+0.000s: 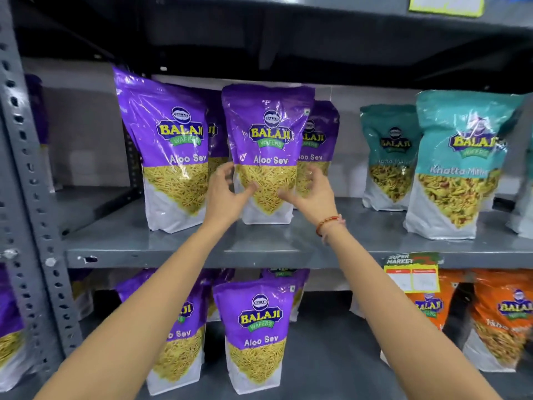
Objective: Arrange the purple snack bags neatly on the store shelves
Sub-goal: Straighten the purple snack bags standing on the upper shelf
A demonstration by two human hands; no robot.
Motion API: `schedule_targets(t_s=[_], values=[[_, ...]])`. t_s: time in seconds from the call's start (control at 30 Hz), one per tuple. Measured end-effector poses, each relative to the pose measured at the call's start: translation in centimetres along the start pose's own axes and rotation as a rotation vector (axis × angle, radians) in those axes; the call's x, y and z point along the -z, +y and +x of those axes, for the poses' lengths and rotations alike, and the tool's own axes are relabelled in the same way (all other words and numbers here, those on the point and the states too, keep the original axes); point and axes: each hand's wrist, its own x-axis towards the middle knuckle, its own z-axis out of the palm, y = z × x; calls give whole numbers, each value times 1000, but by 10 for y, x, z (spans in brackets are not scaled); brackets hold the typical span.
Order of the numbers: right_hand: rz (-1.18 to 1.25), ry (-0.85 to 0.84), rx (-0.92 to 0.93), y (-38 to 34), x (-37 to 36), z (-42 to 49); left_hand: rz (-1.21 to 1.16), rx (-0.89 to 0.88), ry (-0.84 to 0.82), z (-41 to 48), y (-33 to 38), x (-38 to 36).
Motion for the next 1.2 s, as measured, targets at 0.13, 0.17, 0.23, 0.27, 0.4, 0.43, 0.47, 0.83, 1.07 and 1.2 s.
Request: schedule_targets(t_s=[0.13,0.17,0.23,0.27,0.4,0.43,0.47,0.83,1.07,1.2], values=[[152,-141,-185,20,-22,15,-36,320,-222,17,-26,-9],[166,-154,-220,23,-27,16,-71,406,-261,17,-30,-12],[174,-142,-233,28,-34,15,-90,497,-311,16,-36,-17],[182,-126,-219,29,-35,14,-87,487,-317,16,-39,-18],[274,-89,-177,29,-32,11,-62,347,-349,11,-45,-15],[293,-77,-175,27,-29,9,-59,314,-352,8,-42,-14],[312,-60,-175,26,-25,7,-64,281,-349,5,-38,-14],[192,52,-144,41,48,-15,-176,134,-354,-28,2,-34],[125,-2,-193,61,63,-20,-142,162,-432,-27,-5,-39],[52,-170,-226,71,77,-16,-115,240,-442,-23,-15,-32]])
